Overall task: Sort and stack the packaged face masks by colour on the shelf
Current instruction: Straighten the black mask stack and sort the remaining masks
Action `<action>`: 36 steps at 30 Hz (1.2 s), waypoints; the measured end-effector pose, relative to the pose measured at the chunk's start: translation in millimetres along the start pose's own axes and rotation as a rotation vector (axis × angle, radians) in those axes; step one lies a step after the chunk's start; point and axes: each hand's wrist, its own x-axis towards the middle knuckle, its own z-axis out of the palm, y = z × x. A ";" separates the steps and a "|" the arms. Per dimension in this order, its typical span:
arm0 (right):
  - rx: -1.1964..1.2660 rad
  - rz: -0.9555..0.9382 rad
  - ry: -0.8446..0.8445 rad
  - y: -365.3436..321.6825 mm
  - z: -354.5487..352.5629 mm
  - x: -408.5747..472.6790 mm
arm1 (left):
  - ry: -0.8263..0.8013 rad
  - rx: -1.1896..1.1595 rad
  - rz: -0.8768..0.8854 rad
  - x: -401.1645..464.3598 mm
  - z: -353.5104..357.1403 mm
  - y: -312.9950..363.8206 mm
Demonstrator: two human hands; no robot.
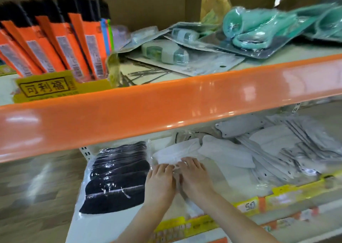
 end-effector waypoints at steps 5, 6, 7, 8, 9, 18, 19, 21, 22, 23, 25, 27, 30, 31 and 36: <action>0.021 0.073 -0.055 60.0 -16.2 -13.2 | -0.074 0.022 0.064 30.6 21.5 48.0; 0.017 0.082 -0.047 73.6 -17.9 -16.5 | -0.070 -0.006 0.064 35.8 24.7 59.5; 0.006 0.072 -0.034 86.4 -19.7 -18.9 | -0.090 -0.036 0.060 41.0 27.8 70.7; -0.005 0.072 -0.028 99.7 -22.7 -21.5 | -0.137 -0.039 0.057 45.9 30.8 82.5; -0.010 0.084 -0.039 111.0 -25.7 -23.4 | -0.198 -0.023 0.056 51.8 35.1 93.3; -0.056 0.127 -0.056 200.0 -62.2 -30.6 | -0.212 -0.065 0.124 84.9 70.2 171.7; -0.070 0.140 -0.073 206.9 -68.1 -28.8 | -0.196 -0.070 0.123 88.0 77.5 177.5; -0.096 0.161 -0.081 218.9 -75.4 -25.7 | -0.197 -0.021 0.119 91.8 84.7 186.9; -0.117 0.172 -0.069 226.6 -78.7 -25.3 | -0.209 -0.019 0.114 94.0 88.9 191.7; -0.119 0.182 -0.073 232.9 -82.4 -25.8 | -0.222 -0.022 0.109 95.9 92.2 196.3; -0.141 0.192 -0.077 243.5 -88.2 -26.9 | -0.252 -0.022 0.079 96.2 97.2 203.5; -0.142 0.222 -0.216 251.0 -92.8 -27.2 | -0.261 -0.006 0.037 95.1 101.6 209.0; -0.208 0.274 -0.339 263.3 -97.6 -27.3 | -0.246 0.021 -0.024 96.5 103.3 215.3; -0.212 0.283 -0.345 266.8 -96.9 -27.2 | -0.226 0.036 -0.053 98.8 103.1 217.3; -0.151 0.281 -0.252 282.2 -86.5 -38.3 | 0.004 0.130 0.014 123.7 97.5 220.4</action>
